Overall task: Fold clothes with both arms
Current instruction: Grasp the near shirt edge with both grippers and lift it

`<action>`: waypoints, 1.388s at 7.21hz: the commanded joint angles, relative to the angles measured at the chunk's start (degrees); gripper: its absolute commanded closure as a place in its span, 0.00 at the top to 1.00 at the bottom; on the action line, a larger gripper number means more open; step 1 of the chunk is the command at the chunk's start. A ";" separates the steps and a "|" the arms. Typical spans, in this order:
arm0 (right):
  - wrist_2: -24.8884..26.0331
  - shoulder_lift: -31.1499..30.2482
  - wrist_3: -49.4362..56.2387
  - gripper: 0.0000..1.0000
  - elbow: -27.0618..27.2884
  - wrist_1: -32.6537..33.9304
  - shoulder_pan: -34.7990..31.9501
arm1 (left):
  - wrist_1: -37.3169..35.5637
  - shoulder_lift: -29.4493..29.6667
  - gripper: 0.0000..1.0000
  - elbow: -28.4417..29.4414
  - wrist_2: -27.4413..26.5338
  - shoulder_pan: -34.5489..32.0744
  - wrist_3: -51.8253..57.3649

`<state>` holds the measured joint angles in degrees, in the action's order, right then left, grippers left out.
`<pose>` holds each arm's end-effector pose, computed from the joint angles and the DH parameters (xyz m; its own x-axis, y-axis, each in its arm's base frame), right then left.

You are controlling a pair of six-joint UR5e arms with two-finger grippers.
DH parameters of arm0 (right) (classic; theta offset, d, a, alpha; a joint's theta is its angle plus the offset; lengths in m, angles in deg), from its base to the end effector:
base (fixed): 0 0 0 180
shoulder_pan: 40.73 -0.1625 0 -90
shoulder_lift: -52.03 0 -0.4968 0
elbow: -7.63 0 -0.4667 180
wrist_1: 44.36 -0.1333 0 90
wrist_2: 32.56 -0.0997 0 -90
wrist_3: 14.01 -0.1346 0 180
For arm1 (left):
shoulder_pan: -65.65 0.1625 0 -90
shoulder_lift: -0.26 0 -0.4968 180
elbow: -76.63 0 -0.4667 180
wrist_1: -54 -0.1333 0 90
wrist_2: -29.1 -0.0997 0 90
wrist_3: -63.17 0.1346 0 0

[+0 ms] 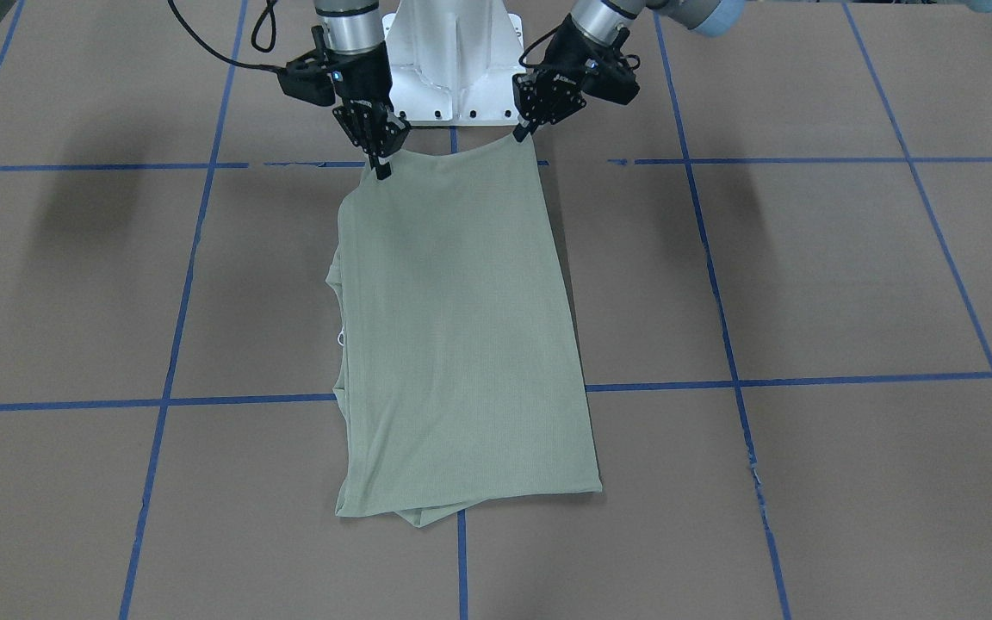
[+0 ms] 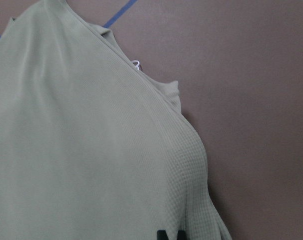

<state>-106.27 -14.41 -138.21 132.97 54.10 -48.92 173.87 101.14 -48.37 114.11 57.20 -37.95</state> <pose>-0.5722 -0.2552 0.2237 0.3242 0.5917 0.7381 -0.6445 0.7093 -0.2856 0.5456 -0.2277 0.2517 0.1946 -0.2232 -0.9552 0.2724 0.9478 -0.1659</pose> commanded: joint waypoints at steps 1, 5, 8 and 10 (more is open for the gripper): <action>-0.47 0.78 0.54 0.00 11.23 11.03 1.34 | -14.69 0.97 0.00 -14.00 4.26 -0.08 0.66; -0.47 4.38 10.64 0.00 -1.54 4.76 -5.14 | -15.71 6.32 0.00 -2.76 5.51 -10.50 9.51; -3.46 10.25 14.95 0.00 -14.99 -1.78 -12.79 | -15.36 12.57 0.00 10.35 5.78 -20.79 19.00; -4.51 14.48 16.01 0.00 -25.35 -7.79 -14.83 | -15.01 15.21 0.00 17.91 5.51 -23.01 21.66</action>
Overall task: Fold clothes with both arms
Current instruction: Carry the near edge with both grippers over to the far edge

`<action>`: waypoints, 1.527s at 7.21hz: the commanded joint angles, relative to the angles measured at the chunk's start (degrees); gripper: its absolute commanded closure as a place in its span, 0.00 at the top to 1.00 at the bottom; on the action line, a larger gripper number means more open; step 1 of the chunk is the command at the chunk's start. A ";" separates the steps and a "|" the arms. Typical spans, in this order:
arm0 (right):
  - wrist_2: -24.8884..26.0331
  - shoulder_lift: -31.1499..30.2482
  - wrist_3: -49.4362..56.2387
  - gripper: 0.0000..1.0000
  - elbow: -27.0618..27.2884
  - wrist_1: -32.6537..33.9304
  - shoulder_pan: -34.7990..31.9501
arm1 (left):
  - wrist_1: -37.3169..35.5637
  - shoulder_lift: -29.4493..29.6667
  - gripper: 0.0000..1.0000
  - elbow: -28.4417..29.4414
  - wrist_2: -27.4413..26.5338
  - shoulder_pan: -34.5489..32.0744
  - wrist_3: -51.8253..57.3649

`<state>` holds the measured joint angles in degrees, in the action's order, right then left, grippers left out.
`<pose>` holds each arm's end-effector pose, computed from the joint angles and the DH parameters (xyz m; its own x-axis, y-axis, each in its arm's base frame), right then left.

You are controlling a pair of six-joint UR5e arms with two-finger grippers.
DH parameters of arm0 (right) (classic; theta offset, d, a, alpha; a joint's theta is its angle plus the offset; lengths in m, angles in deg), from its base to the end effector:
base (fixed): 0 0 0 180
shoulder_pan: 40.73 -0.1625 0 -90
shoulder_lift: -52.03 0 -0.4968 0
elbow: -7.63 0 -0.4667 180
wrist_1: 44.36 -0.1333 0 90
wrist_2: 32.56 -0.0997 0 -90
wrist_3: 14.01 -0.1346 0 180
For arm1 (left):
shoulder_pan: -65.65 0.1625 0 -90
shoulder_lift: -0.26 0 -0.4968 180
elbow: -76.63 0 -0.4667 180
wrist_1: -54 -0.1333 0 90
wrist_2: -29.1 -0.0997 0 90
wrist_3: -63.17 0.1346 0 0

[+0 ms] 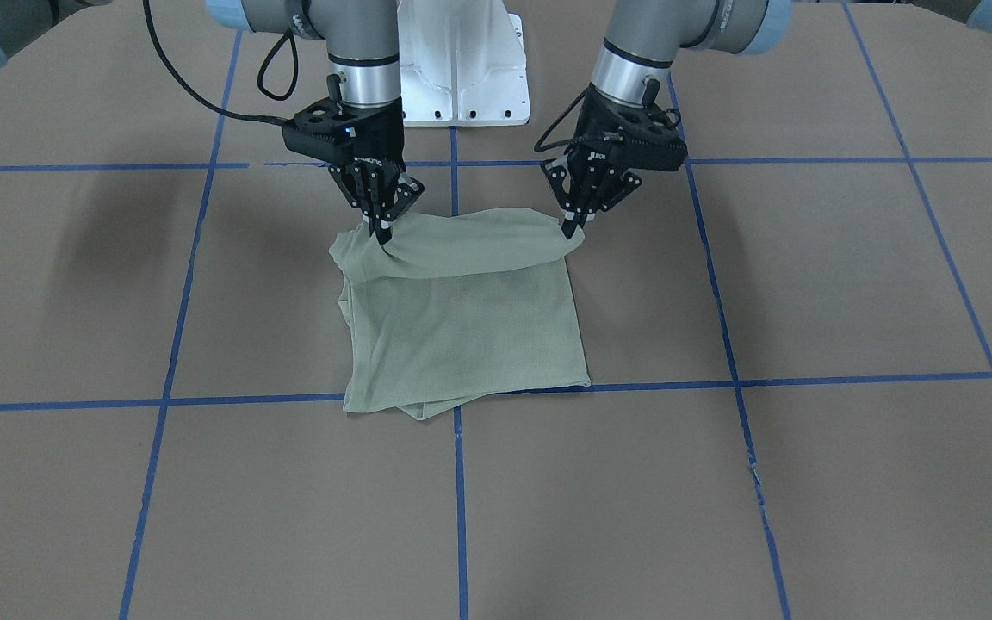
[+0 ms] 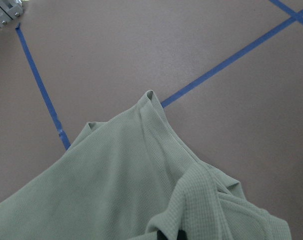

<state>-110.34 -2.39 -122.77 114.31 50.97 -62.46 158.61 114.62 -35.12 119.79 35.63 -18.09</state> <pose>-0.6265 -0.4239 0.2145 0.4381 0.5130 0.7382 -0.6826 0.7241 -0.0981 0.5356 -0.4615 0.2576 0.4932 -0.1095 -0.8630 0.4211 0.8981 0.1267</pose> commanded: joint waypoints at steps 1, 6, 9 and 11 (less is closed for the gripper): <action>-0.53 3.27 1.01 0.00 -12.49 -10.54 -2.52 | 0.68 4.35 0.00 8.61 -0.33 -1.45 1.99; -2.73 8.28 4.18 0.00 -19.93 -11.75 -5.78 | 5.26 7.89 0.00 17.52 -0.42 -3.56 5.24; -3.78 8.28 5.32 0.00 -20.02 -11.75 -7.54 | 5.17 10.61 0.00 20.16 -0.34 -5.66 7.79; -3.70 8.28 5.49 0.00 -21.07 -11.75 -7.54 | 5.26 12.36 0.00 22.96 -0.34 -5.67 7.96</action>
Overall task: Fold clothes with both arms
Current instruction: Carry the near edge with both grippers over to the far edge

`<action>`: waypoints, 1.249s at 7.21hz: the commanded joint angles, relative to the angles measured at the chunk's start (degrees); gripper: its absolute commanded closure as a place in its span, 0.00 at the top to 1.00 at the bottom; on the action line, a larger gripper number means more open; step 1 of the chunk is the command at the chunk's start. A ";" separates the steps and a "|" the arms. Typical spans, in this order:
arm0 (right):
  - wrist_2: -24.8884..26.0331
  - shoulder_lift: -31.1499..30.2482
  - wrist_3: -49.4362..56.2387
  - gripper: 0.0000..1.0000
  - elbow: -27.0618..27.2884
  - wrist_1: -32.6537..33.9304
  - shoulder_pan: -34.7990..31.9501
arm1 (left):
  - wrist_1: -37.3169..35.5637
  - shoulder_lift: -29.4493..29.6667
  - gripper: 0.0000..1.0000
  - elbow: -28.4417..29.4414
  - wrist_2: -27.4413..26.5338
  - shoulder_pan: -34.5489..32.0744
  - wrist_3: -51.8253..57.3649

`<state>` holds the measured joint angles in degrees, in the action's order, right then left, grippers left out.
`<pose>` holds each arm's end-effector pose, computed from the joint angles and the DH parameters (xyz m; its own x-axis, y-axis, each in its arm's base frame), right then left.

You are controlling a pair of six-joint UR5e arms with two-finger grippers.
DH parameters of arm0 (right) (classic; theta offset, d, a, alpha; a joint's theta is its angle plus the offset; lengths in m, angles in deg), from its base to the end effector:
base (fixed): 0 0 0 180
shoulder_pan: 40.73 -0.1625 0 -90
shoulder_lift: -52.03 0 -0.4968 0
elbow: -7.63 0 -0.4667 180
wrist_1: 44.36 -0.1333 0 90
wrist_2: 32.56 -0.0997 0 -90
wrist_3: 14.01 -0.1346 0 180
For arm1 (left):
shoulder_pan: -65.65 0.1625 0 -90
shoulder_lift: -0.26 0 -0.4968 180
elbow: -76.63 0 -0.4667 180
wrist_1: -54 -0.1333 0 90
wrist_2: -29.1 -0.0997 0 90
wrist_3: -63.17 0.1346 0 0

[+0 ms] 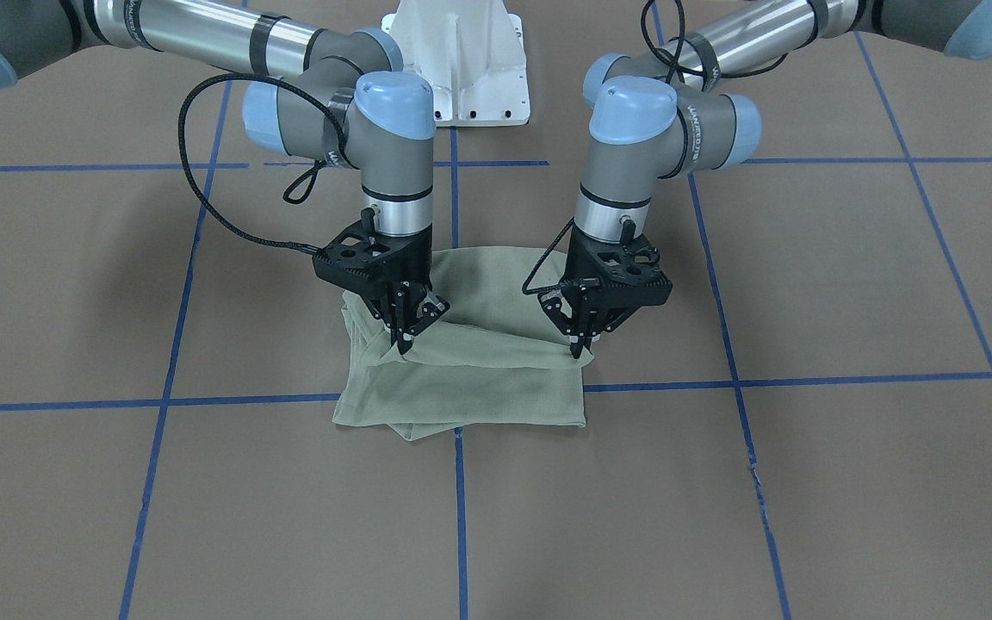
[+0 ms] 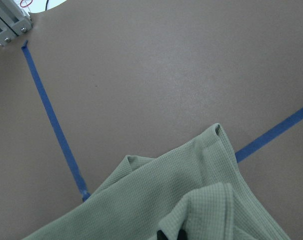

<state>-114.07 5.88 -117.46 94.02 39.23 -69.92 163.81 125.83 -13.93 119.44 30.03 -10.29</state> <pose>-0.6810 -0.5559 0.2382 0.4488 0.5143 0.7308 -0.6997 0.7110 -0.0706 0.6002 -0.5930 0.2842 0.6011 -0.0805 -0.7951 0.4249 0.8749 0.2327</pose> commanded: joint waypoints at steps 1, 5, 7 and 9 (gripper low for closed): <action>0.21 0.00 1.14 0.99 -1.83 -0.26 -0.07 | 0.15 1.25 0.90 2.23 0.10 -0.07 0.51; -9.10 2.64 10.19 1.00 -0.09 0.35 -3.41 | 3.81 -2.24 1.00 -0.40 14.31 -8.14 16.76; -7.62 1.68 12.65 1.00 0.19 0.61 1.39 | 5.33 -2.88 1.00 -0.41 14.42 -8.16 16.69; -3.06 2.37 18.61 1.00 -1.39 4.28 4.40 | 5.33 -2.97 1.00 -0.41 14.42 -8.16 16.16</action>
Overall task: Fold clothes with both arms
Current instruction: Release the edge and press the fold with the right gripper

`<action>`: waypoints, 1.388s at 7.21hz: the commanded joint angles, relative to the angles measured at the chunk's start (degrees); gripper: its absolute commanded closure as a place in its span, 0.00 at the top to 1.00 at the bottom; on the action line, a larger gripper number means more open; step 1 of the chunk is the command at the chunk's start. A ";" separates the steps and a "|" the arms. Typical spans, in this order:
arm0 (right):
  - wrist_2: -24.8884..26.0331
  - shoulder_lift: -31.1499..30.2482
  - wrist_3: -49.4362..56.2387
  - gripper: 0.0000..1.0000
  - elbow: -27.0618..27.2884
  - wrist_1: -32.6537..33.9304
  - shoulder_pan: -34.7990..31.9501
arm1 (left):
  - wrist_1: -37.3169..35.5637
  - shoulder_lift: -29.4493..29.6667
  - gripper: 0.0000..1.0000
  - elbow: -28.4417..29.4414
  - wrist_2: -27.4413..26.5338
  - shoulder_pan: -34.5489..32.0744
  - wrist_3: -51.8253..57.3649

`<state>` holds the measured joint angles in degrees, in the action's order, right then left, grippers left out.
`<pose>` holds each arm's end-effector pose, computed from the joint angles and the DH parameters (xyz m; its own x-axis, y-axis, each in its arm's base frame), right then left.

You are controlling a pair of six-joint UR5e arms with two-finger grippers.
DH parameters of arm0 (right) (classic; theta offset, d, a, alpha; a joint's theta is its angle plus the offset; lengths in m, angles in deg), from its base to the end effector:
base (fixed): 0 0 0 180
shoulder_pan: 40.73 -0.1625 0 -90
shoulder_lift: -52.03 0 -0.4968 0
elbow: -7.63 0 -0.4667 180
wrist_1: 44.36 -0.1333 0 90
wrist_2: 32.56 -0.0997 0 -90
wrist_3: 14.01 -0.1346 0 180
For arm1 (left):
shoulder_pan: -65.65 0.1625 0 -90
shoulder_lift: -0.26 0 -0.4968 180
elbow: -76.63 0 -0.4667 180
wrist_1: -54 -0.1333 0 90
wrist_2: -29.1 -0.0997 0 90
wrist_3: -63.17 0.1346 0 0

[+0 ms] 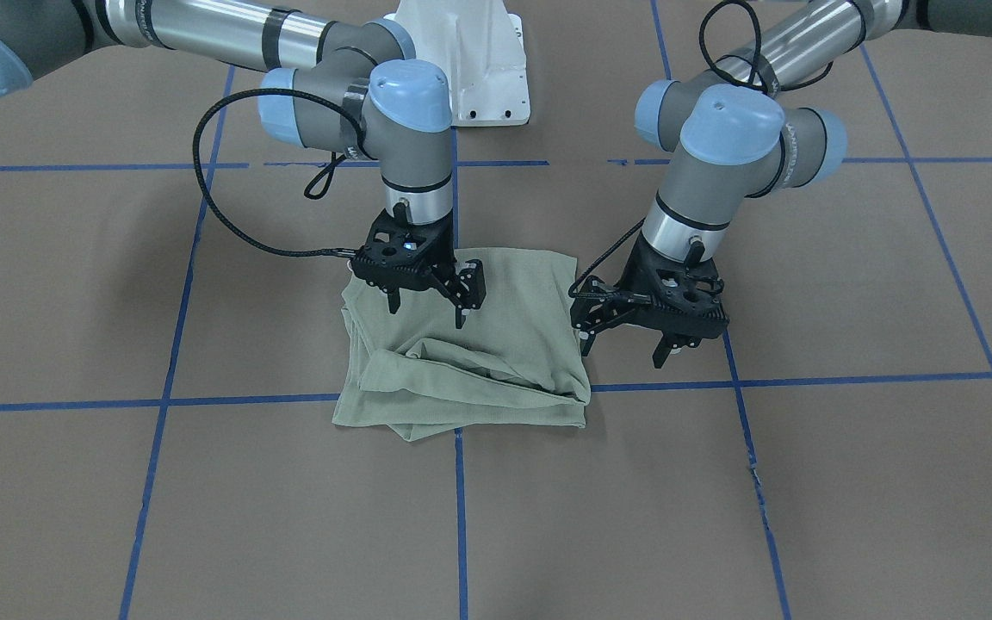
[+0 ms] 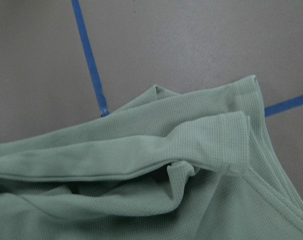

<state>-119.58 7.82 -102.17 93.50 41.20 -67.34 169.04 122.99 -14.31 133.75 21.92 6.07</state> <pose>-0.7157 -0.5155 0.2201 0.6351 0.2823 0.7190 -0.4606 0.8856 0.0592 0.5240 -0.6386 0.3041 0.5935 0.1595 -0.7888 0.2265 0.9074 0.3539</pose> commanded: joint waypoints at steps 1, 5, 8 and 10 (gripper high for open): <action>2.56 0.44 3.70 1.00 -2.01 2.59 1.83 | 0.10 -0.13 1.00 -0.11 0.11 -0.05 -0.29; 3.52 3.85 8.61 1.00 -11.12 2.16 -2.29 | 0.10 -0.13 1.00 -0.11 0.11 -0.05 -0.20; 3.61 5.81 16.16 1.00 -20.20 1.89 -11.24 | 0.10 -0.13 1.00 -0.20 0.11 -0.05 -0.29; 2.91 6.85 18.56 1.00 -20.22 -0.46 -15.04 | 0.10 -0.13 1.00 -0.37 0.11 -0.05 -0.46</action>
<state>-116.16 13.86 -84.86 73.68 42.56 -80.13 169.14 122.87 -14.55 133.86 21.88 5.74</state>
